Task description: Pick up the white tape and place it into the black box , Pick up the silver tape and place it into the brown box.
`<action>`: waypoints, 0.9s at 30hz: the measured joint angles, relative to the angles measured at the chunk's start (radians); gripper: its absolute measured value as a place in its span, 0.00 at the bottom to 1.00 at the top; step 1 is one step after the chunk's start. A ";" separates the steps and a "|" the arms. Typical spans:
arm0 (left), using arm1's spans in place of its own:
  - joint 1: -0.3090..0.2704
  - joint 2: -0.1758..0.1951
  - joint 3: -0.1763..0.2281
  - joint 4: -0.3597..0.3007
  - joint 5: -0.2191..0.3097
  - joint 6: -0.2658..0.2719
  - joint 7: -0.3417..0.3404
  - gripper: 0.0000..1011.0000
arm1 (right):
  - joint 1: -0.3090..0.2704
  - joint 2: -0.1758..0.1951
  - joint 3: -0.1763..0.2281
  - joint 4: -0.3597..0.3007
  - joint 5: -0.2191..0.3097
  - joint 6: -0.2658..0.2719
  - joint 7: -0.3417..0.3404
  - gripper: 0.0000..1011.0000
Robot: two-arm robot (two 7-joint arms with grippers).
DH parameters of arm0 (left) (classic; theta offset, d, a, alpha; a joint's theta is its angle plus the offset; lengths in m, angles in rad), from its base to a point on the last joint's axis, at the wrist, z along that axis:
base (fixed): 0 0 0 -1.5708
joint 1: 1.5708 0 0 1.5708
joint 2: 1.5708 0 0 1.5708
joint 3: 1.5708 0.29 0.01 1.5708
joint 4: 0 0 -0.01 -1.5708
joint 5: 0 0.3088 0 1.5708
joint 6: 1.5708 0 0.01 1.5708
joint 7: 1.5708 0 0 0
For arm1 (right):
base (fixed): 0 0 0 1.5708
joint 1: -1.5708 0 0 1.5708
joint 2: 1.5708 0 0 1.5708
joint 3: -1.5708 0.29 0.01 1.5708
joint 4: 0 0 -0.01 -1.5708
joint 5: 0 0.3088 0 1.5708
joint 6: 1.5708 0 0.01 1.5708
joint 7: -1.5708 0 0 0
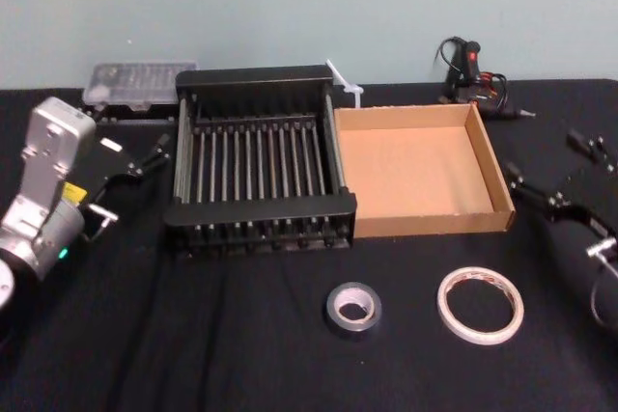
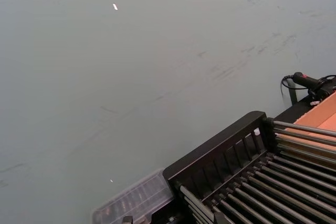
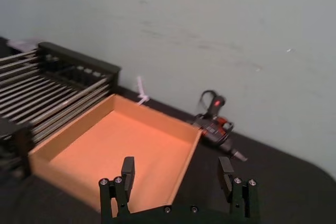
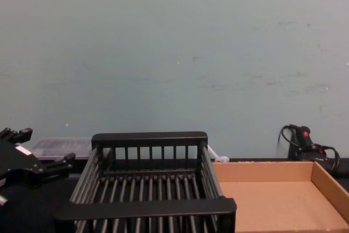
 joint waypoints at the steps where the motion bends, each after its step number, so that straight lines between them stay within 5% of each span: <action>1: 0.000 0.000 0.000 0.000 0.000 0.000 0.000 0.99 | -0.013 0.005 0.006 -0.011 0.007 0.006 0.005 0.99; 12: 0.000 0.000 0.000 0.000 0.000 0.000 0.000 0.99 | -0.146 0.047 0.068 -0.110 0.106 0.101 0.083 0.99; 27: 0.000 0.000 0.000 0.000 0.000 0.000 0.000 0.99 | -0.136 0.036 0.044 -0.076 0.103 0.237 0.130 0.99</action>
